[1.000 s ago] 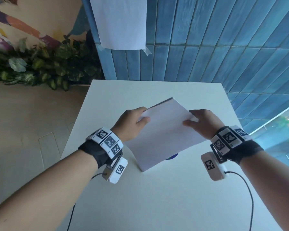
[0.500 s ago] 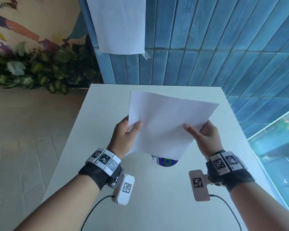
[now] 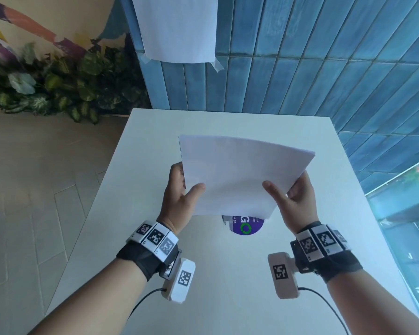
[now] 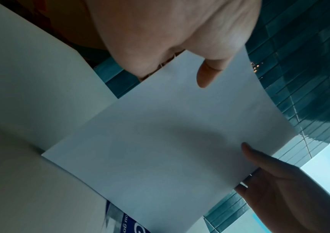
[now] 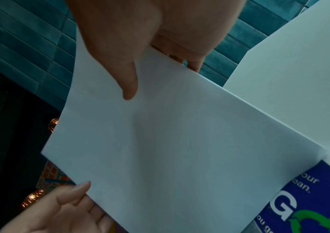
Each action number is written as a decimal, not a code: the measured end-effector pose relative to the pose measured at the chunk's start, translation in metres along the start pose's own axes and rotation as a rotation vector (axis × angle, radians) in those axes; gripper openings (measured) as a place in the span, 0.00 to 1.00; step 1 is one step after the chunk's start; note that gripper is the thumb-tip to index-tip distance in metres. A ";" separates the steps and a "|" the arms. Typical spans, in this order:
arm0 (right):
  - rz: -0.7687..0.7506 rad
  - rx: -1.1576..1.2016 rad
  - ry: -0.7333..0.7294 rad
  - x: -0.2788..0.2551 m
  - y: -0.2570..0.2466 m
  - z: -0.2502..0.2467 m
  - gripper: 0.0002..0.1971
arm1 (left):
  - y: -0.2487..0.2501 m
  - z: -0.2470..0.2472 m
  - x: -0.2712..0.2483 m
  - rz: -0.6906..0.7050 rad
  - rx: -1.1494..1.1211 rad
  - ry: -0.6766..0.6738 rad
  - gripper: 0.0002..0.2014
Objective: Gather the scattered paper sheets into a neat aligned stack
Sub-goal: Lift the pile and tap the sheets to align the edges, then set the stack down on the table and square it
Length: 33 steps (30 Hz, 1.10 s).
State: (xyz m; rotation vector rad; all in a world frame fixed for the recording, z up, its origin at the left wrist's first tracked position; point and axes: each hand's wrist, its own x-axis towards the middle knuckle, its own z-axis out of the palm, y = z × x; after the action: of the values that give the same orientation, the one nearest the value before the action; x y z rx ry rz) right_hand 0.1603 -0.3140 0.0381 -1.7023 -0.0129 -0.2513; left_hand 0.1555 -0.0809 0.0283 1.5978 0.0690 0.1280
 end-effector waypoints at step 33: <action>0.039 -0.159 -0.021 0.007 0.018 0.003 0.16 | -0.029 0.022 -0.009 0.032 0.342 0.164 0.04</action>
State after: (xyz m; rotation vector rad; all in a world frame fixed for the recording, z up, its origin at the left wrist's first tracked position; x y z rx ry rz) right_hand 0.1703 -0.3146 0.0214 -1.8615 0.0253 -0.2106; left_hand 0.1505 -0.1032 -0.0019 1.9273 0.2013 0.2836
